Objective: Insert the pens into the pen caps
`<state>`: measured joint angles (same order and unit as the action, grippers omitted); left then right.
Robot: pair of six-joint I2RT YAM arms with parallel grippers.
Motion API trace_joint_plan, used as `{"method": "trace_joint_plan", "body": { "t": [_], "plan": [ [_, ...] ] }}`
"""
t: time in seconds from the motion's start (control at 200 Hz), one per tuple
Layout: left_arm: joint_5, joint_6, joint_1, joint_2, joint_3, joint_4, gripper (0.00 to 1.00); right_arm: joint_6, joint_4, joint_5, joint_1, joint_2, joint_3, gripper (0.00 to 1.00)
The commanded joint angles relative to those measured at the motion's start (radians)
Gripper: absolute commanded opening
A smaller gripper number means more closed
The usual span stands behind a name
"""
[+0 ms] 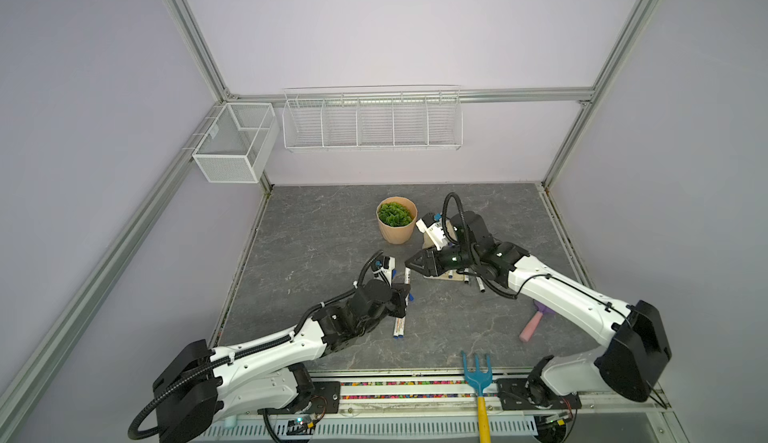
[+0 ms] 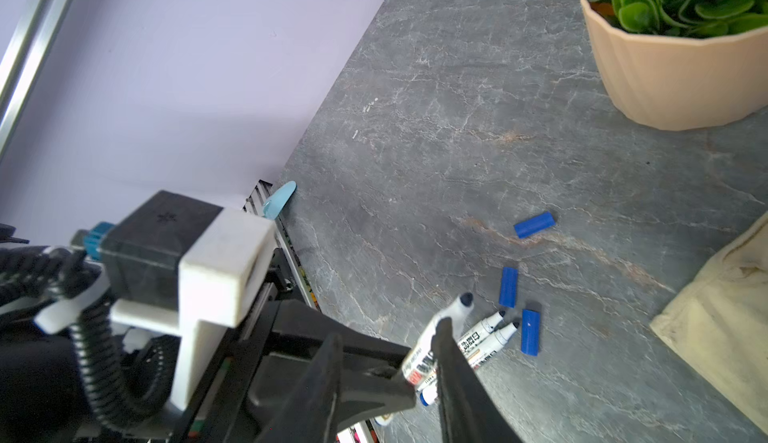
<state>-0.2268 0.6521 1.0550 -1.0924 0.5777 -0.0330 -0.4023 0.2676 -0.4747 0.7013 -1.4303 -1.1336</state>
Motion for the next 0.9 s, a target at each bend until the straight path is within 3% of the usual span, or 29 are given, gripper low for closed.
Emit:
{"method": "trace_joint_plan", "body": {
  "t": [0.0, 0.25, 0.47, 0.56, 0.715, 0.835, 0.895],
  "plan": [
    [0.007, -0.033, 0.003, -0.003, 0.026, -0.060, 0.00, 0.040, 0.063, 0.010, 0.003, -0.035, -0.026, 0.39],
    [-0.001, -0.037, 0.003, -0.003, 0.028, -0.059, 0.00, 0.072, 0.117, 0.101, 0.003, -0.047, -0.026, 0.39],
    [0.000, -0.047, 0.003, -0.012, 0.038, -0.080, 0.00, 0.077, 0.115, 0.016, 0.005, -0.097, -0.033, 0.38],
    [0.007, -0.056, 0.003, -0.025, 0.051, -0.085, 0.00, 0.078, 0.101, -0.029, 0.008, -0.117, -0.038, 0.34],
    [0.018, -0.057, 0.003, -0.045, 0.061, -0.087, 0.00, 0.077, 0.087, -0.049, 0.008, -0.112, -0.040, 0.15],
    [0.006, -0.046, 0.003, -0.047, 0.048, -0.084, 0.00, 0.076, 0.081, -0.052, 0.005, -0.088, -0.033, 0.09],
    [-0.007, -0.042, 0.003, -0.045, 0.036, -0.081, 0.11, 0.076, 0.084, -0.058, 0.001, -0.080, -0.034, 0.07]
  ]
}}
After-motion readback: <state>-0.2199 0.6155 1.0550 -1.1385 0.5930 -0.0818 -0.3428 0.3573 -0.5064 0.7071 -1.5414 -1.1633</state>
